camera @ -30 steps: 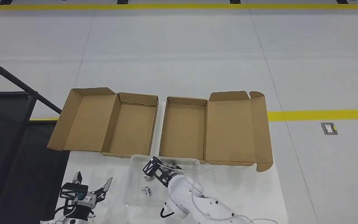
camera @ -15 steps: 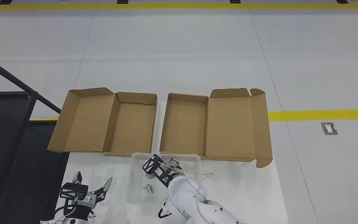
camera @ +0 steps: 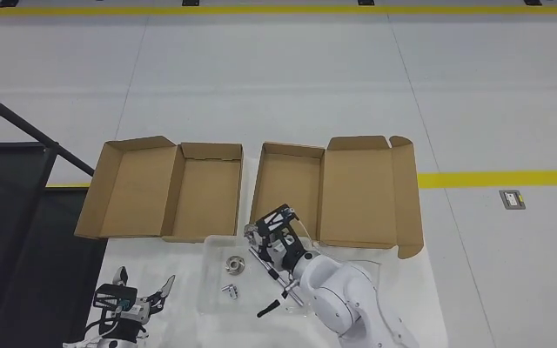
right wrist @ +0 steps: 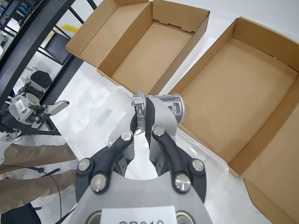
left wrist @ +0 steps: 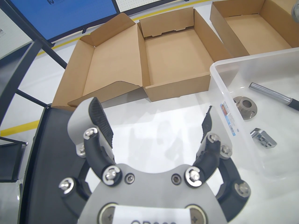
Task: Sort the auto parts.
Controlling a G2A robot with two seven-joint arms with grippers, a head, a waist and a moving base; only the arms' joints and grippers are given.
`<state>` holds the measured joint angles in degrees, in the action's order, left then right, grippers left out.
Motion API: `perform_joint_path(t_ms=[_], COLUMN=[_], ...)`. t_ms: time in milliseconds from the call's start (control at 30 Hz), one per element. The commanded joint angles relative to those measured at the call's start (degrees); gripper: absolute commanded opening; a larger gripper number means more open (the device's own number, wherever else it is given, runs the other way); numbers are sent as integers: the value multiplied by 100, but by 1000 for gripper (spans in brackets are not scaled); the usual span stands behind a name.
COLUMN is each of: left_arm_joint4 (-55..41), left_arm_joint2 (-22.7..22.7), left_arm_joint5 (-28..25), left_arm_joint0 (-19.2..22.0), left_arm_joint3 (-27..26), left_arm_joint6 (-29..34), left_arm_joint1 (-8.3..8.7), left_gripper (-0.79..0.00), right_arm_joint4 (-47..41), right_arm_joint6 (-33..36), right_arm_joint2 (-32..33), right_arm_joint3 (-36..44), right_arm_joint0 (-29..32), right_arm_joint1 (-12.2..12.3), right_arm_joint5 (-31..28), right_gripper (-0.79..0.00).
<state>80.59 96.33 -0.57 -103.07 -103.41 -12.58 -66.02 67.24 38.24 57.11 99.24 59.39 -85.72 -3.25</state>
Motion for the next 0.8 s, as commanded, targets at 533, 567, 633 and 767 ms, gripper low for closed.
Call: perform_joint_path(t_ms=[533,567,633,767], left_arm_joint4=[0,0,0,0], left_arm_joint2=[0,0,0,0], left_arm_joint5=[0,0,0,0], left_arm_joint0=[0,0,0,0], left_arm_joint3=[0,0,0,0], left_arm_joint6=[0,0,0,0], left_arm_joint1=[0,0,0,0], left_gripper=[0,0,0,0], right_arm_joint4=[-1225,-1391,-2067,-2462], right_arm_joint6=[-1334,-1468,-1870,-2584], right_arm_joint2=[121,102,190,127], right_arm_joint3=[-844,-1099,-1616,-2939], right_arm_joint0=[-407,-577,-897,-1699], right_arm_joint1=[-211,-251,-350,-533], right_arm_joint5=[1069,1097,1229,1548], right_gripper=[-785,-785,-785,-785])
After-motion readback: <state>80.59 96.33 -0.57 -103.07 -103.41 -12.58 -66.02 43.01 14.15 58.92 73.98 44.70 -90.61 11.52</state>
